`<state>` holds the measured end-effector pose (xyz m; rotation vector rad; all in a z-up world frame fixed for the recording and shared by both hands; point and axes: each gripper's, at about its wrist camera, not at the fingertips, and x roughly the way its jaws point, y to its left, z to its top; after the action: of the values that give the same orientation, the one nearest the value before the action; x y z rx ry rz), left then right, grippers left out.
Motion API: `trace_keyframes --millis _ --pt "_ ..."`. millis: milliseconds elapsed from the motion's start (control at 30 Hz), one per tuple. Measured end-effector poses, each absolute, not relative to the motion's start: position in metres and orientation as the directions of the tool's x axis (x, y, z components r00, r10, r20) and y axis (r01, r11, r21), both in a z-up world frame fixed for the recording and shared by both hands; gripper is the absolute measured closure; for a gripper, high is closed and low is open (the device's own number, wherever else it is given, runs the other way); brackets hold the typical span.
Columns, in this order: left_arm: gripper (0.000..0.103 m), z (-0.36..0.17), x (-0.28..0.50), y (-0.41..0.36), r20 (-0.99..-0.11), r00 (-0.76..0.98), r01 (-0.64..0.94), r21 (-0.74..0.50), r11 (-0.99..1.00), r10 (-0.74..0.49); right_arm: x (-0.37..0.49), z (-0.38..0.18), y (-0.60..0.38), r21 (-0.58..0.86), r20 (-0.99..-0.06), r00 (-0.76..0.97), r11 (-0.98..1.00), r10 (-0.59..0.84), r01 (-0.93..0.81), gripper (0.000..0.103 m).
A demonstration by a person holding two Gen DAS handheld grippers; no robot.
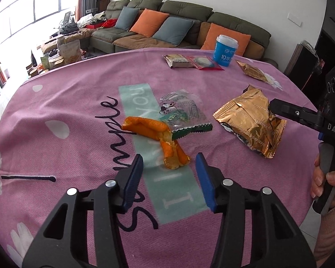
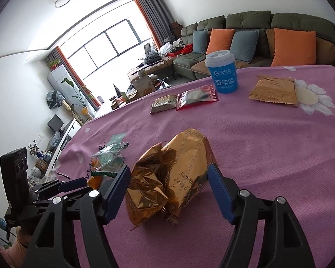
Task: Collect trash
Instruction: 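Grasp the gold foil bag with the right gripper while the left gripper grasps an orange peel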
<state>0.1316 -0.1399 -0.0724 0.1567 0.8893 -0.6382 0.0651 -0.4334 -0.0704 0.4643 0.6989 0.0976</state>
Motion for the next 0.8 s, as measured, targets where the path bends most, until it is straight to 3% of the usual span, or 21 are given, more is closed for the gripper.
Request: trace_keyframes --millis 133,167,233,300,367,567,633,800 --pt "0.075 -0.076 0.134 -0.141 -0.773 0.441 0.582 -0.140 0.801 -0.456 0.066 -0.076 -0.436 0.488 -0.591 0.756 0.871 0.282 0.056 0.034" --pt "0.082 -0.076 0.134 -0.140 -0.773 0.438 0.584 -0.143 0.799 -0.459 0.066 -0.076 -0.437 0.501 -0.587 0.754 0.864 0.293 0.054 0.037" --pt "0.085 -0.076 0.133 -0.139 -0.771 0.437 0.588 -0.144 0.796 -0.462 0.065 -0.078 -0.439 0.529 -0.578 0.753 0.847 0.314 0.053 0.043" --pt "0.087 -0.075 0.131 -0.137 -0.769 0.441 0.590 -0.140 0.795 -0.462 0.064 -0.079 -0.440 0.547 -0.570 0.752 0.836 0.332 0.045 0.062" --pt "0.088 -0.074 0.130 -0.135 -0.767 0.445 0.589 -0.138 0.796 -0.462 0.064 -0.079 -0.438 0.554 -0.563 0.750 0.832 0.347 0.031 0.070" --pt "0.091 -0.069 0.123 -0.123 -0.754 0.471 0.582 -0.124 0.804 -0.458 0.065 -0.075 -0.431 0.534 -0.556 0.760 0.846 0.337 0.015 0.077" --pt "0.091 -0.066 0.119 -0.119 -0.748 0.484 0.582 -0.113 0.805 -0.455 0.064 -0.073 -0.432 0.534 -0.549 0.766 0.846 0.335 0.013 0.093" --pt "0.093 -0.060 0.110 -0.104 -0.732 0.506 0.577 -0.106 0.810 -0.457 0.064 -0.069 -0.434 0.527 -0.543 0.776 0.850 0.321 0.017 0.094"
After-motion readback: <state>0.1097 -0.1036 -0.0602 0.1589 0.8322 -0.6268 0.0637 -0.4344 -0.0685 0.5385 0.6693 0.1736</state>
